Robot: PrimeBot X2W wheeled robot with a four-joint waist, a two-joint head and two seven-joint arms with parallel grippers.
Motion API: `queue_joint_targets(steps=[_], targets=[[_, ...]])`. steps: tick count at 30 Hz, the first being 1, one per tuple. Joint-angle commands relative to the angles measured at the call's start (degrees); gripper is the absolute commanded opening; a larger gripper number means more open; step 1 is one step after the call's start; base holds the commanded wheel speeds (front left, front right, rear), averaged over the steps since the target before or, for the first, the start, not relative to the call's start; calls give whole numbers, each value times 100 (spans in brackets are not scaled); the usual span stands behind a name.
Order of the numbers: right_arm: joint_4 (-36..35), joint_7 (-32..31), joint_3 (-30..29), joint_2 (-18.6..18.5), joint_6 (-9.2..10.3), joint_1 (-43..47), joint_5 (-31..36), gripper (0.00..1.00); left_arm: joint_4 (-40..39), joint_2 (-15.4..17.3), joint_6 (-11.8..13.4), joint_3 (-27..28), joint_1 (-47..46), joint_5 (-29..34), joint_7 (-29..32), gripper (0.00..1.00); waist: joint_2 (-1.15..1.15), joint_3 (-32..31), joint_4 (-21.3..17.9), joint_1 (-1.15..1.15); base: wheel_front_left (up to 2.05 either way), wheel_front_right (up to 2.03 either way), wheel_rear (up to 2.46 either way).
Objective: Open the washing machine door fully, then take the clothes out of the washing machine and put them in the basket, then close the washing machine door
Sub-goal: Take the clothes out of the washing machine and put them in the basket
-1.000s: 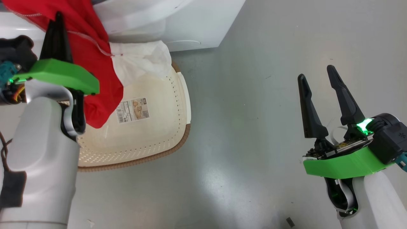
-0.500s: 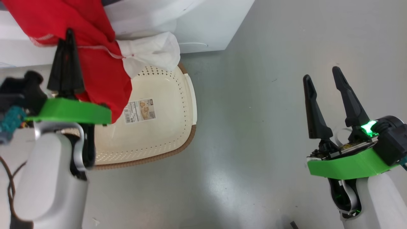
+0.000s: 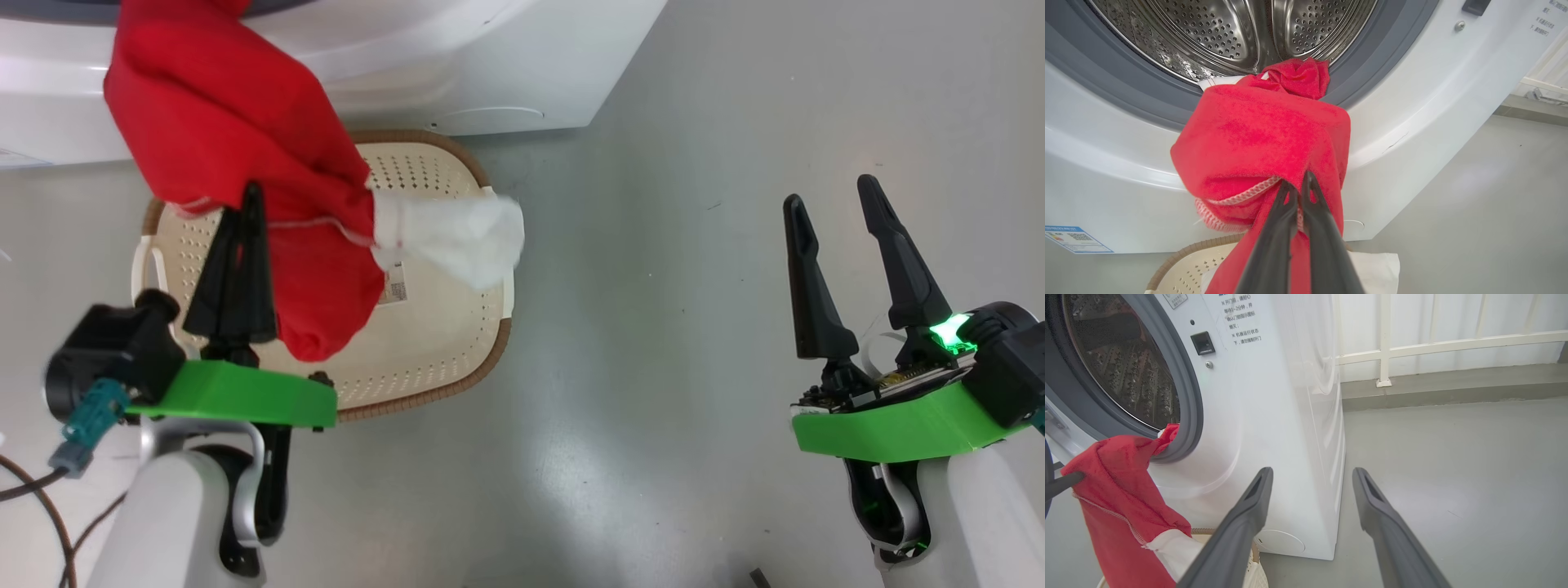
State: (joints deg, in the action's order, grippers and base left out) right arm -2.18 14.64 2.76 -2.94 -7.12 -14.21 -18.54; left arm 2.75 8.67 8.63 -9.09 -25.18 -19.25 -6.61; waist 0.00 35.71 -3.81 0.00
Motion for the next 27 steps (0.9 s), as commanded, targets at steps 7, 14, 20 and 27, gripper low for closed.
queue_joint_targets(steps=[7, 14, 20, 27], targets=[[-140, 36, 149, 6, -36, 52, -57, 100, 781, 41, -128, 140, 80, -276, -64, 0, 0, 67, -36, 0, 0, 0, 0], [-119, 36, 160, 6, -36, 35, -63, 100, 1921, -82, -345, 39, -144, -402, -253, 0, 0, 78, -96, 0, 0, 0, 0], [-97, 36, 200, 6, -36, 8, -77, 100, 3345, -177, -569, -84, -574, -426, -478, 0, 0, 88, -143, 0, 0, 0, 0], [-66, 36, 264, 6, -36, -26, -107, 100, 4991, -267, -775, -207, -1260, -395, -669, 0, 0, 115, -204, 0, 0, 0, 0]])
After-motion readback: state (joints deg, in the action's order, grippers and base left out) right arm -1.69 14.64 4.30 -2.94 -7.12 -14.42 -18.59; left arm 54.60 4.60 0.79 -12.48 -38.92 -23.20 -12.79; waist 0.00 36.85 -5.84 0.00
